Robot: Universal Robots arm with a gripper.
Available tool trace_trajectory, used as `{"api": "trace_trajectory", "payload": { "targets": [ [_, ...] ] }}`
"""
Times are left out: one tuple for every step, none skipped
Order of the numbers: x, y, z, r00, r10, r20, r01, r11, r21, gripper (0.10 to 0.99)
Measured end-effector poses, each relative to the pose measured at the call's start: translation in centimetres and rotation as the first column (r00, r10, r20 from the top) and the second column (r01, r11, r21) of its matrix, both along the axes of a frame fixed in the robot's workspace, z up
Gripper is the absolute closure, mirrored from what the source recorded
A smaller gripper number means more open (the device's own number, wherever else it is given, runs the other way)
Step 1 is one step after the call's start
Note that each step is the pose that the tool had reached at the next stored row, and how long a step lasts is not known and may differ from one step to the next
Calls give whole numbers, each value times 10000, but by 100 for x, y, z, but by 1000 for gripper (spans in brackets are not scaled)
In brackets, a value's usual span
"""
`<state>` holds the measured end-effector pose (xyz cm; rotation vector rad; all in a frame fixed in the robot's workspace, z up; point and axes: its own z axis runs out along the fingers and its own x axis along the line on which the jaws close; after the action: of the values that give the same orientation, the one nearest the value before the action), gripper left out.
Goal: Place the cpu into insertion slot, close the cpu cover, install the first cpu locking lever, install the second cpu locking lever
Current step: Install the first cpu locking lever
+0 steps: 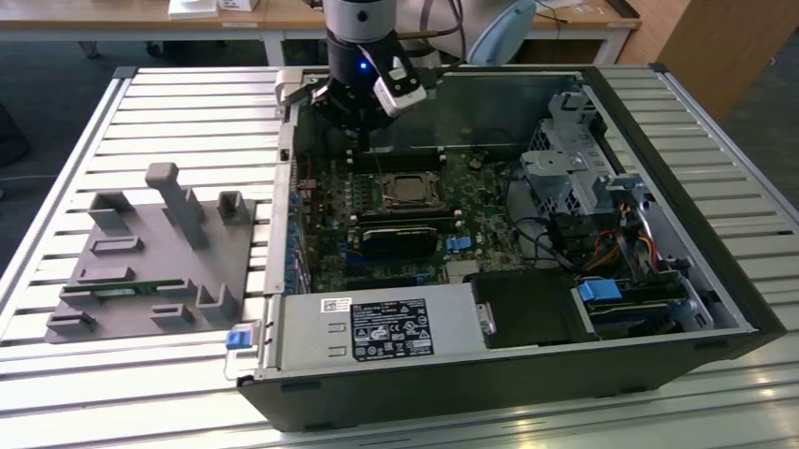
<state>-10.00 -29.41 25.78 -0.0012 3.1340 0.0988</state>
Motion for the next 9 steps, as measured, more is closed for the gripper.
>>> {"api": "trace_trajectory", "payload": {
  "targets": [
    [1,1,-2,10000,-1,1,1,10000,2,980],
    [5,1,-2,10000,0,0,0,10000,1,980],
    [10,1,-2,10000,0,-2,0,10000,-1,980],
    [17,1,-2,10000,1,-1,-1,10000,-1,980],
    [26,1,-3,10000,1,1,-1,10000,1,980],
    [35,1,-3,10000,1,1,-1,10000,1,980],
    [46,1,-3,10000,2,0,-2,10000,0,980],
    [54,1,-3,10000,2,0,-2,10000,0,980],
    [64,1,-4,10000,2,0,-2,10000,0,980]
  ]
}}
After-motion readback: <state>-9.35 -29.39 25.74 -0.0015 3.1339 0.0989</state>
